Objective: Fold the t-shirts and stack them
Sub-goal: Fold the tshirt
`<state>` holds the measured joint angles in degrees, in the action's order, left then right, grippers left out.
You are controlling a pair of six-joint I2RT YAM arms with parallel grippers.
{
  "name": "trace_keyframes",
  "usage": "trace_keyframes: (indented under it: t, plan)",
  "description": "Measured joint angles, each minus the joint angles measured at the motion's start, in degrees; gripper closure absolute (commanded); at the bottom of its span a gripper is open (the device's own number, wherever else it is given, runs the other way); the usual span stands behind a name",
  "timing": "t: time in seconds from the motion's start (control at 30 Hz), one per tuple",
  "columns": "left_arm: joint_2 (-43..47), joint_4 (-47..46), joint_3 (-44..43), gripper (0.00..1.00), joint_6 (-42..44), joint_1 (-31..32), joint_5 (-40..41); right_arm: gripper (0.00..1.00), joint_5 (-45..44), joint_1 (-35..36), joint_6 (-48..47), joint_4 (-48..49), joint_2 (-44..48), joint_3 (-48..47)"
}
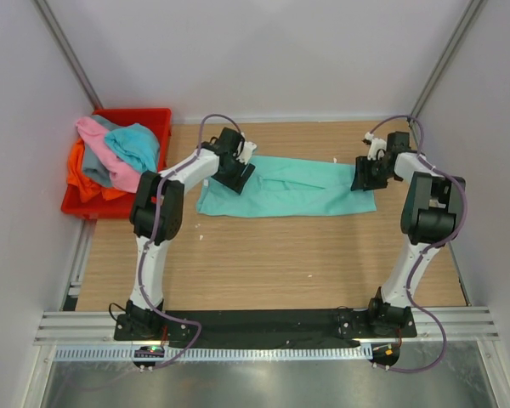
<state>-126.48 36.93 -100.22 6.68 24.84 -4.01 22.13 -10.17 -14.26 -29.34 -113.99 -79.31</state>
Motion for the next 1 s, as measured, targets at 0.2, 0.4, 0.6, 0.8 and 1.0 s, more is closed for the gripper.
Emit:
trace_keyframes:
  t: [0.2, 0.4, 0.6, 0.8, 1.0]
  plan:
    - [0.7, -4.0, 2.9, 0.35, -0.8, -1.0, 3.6, 0.46, -1.2, 0.0, 2.0, 0.2, -2.6, -3.1]
    - [2.3, -7.4, 6.0, 0.36, -3.1, -4.9, 5.6, 0.47, -3.3, 0.6, 4.4, 0.5, -4.6, -5.9]
    - [4.7, -7.8, 9.0, 0.36, -4.3, -6.5, 6.5, 0.47, -5.0, 0.7, 5.3, 1.1, -4.9, -6.3]
    - [7.6, -7.5, 9.4, 0.37, -4.8, -6.4, 4.7, 0.47, -5.4, 0.7, 5.4, 1.5, -4.7, -6.1]
    - [12.6, -7.5, 9.4, 0.37, -4.7, -6.1, 1.4, 0.47, -7.7, 0.5, 4.9, 0.9, -1.2, -2.2]
